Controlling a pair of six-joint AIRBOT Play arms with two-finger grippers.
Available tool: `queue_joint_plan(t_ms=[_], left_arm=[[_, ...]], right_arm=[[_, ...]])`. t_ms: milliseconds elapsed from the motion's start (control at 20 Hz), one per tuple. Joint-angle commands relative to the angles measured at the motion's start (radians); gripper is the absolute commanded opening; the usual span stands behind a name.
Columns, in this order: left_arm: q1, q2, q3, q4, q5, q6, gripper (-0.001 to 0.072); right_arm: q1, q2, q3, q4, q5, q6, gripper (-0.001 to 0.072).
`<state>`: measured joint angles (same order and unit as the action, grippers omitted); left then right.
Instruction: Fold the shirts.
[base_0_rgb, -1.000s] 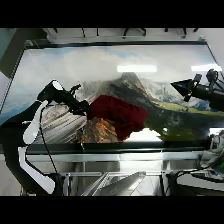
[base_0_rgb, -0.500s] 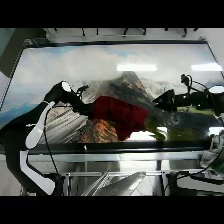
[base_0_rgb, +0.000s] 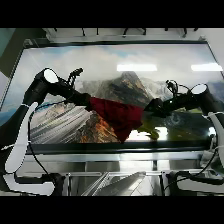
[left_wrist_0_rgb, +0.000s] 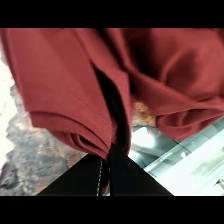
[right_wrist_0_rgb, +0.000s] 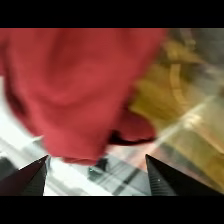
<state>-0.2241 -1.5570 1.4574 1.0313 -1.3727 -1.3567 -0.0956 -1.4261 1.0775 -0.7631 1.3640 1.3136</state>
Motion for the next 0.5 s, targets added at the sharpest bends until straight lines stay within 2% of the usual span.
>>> queue_joint_plan(t_ms=[0, 100, 200, 250, 300, 350, 450], left_arm=[[-0.03, 0.007, 0.001, -0.003, 0.009, -0.006, 0.0016], [-0.045, -0.008, 0.001, -0.003, 0.008, -0.006, 0.0016], [-0.047, -0.014, 0.001, -0.002, 0.009, -0.006, 0.0016], [-0.044, -0.015, 0.001, -0.003, 0.009, -0.006, 0.0016], [-0.039, -0.015, 0.001, -0.003, 0.009, -0.006, 0.0016], [-0.029, -0.015, 0.001, -0.003, 0.005, -0.006, 0.0016], [-0.007, -0.015, 0.001, -0.002, -0.01, -0.006, 0.0016]], right_arm=[[0.057, -0.007, -0.031, -0.018, -0.064, 0.018, 0.0638], [0.122, -0.033, -0.039, 0.012, -0.113, 0.015, 0.0638], [0.182, -0.069, -0.039, 0.121, -0.129, -0.037, 0.0618], [0.2, -0.08, -0.039, 0.155, -0.137, -0.061, 0.0411], [0.204, -0.083, -0.039, 0.174, -0.135, -0.079, 0.0055], [0.199, -0.077, -0.038, 0.186, -0.125, -0.083, 0.0021], [0.164, -0.04, -0.038, 0.206, -0.055, -0.076, 0.002]])
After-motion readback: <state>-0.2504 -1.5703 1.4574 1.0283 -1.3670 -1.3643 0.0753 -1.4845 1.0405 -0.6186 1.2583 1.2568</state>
